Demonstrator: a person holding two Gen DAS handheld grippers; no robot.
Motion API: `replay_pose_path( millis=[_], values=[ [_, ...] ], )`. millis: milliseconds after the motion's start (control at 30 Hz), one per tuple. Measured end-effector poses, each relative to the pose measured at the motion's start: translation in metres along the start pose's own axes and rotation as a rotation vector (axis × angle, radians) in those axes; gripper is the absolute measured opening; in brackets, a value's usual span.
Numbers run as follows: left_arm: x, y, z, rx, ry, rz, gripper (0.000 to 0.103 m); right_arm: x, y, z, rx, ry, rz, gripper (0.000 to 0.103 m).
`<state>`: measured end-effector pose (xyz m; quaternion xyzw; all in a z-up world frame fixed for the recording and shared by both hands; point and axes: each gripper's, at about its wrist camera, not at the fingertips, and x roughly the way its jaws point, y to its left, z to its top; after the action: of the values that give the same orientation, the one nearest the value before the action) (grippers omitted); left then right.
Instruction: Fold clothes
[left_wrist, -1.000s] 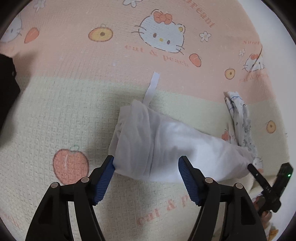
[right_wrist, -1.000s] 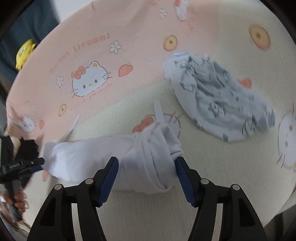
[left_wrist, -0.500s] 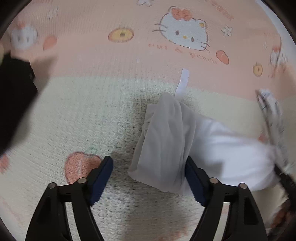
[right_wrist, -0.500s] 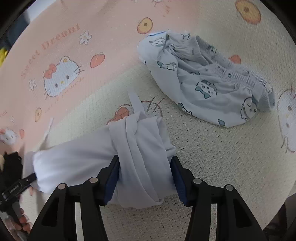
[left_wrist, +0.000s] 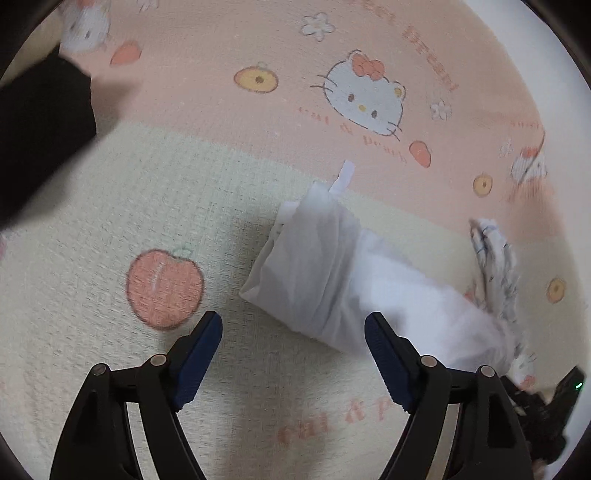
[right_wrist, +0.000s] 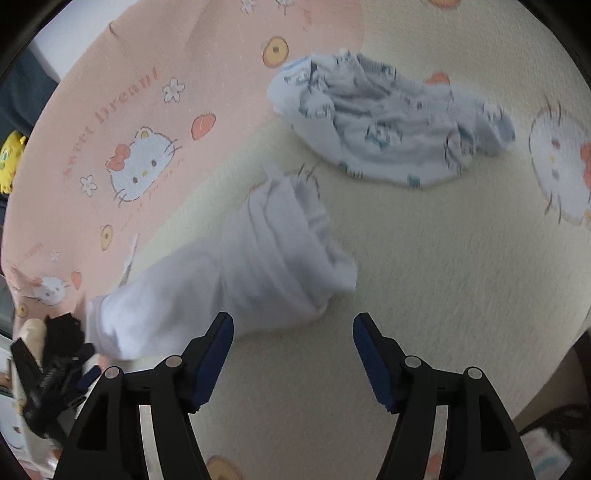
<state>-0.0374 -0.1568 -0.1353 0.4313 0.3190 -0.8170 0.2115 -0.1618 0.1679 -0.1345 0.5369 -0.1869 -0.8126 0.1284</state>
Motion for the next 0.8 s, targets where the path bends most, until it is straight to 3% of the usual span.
replay_pose_path(
  millis=[167,267,467,667,800],
  values=[
    [-0.004,-0.029,-0.008,0.178,0.003,0.068,0.079,0.0,-0.01,-0.013,0.1,0.043,0.089,0.067],
    [-0.009,-0.05,-0.015,0.329,-0.015,0.138,0.079,0.003,-0.022,-0.023,0.228,0.054,0.164,0.069],
    [-0.01,-0.093,-0.041,0.711,-0.058,0.301,0.079,0.021,-0.026,-0.03,0.368,0.078,0.273,0.072],
    [0.005,-0.124,-0.096,1.252,-0.152,0.532,0.079,0.027,-0.024,-0.024,0.38,0.036,0.321,0.076],
    [0.014,-0.142,-0.112,1.45,-0.19,0.55,0.079,0.033,-0.029,-0.021,0.411,0.003,0.375,0.077]
  ],
)
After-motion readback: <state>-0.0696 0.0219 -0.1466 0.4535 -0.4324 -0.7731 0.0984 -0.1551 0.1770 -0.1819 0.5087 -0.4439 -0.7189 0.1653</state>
